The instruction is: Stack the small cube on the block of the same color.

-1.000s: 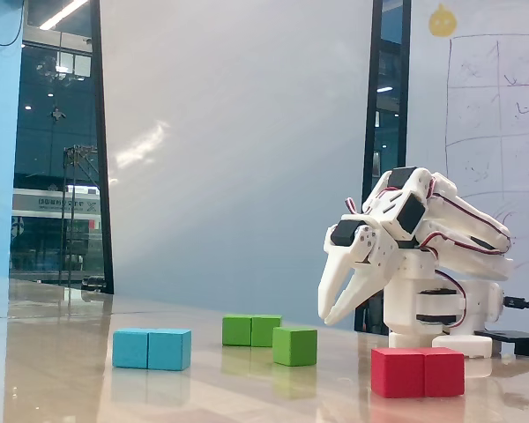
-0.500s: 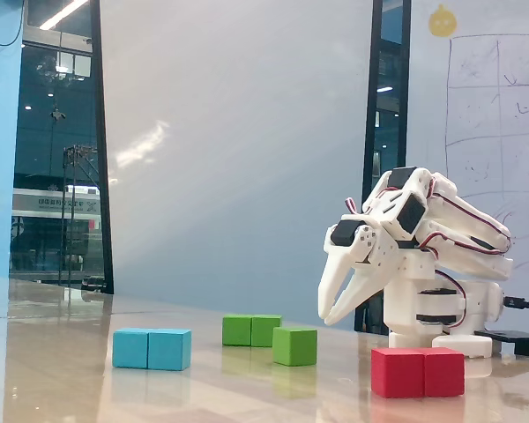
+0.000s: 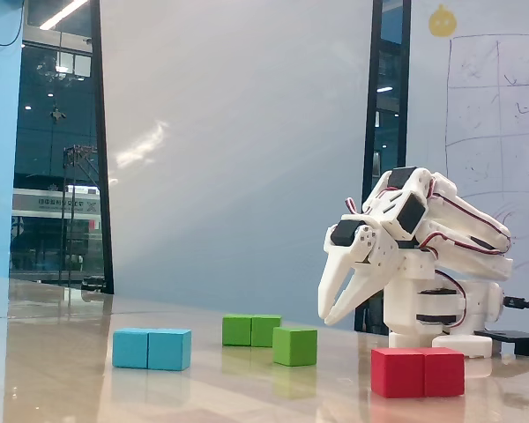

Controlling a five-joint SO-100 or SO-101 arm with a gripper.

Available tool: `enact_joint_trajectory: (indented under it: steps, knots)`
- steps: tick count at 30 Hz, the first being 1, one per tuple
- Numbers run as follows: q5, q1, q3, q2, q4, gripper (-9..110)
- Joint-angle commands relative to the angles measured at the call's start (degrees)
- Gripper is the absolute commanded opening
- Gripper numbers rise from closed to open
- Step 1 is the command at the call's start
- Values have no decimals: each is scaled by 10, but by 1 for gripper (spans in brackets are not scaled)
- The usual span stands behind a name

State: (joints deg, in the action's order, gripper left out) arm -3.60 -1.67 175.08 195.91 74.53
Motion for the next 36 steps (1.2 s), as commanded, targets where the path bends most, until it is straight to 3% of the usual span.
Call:
enact_joint_trajectory:
  steps: [1, 9, 24, 36]
  knots:
    - [4, -2, -5, 17, 4, 0]
    - [4, -7, -76, -54, -6, 0]
    - [4, -2, -437, -555, -32, 0]
    - [4, -6, -512, -758, -32, 0]
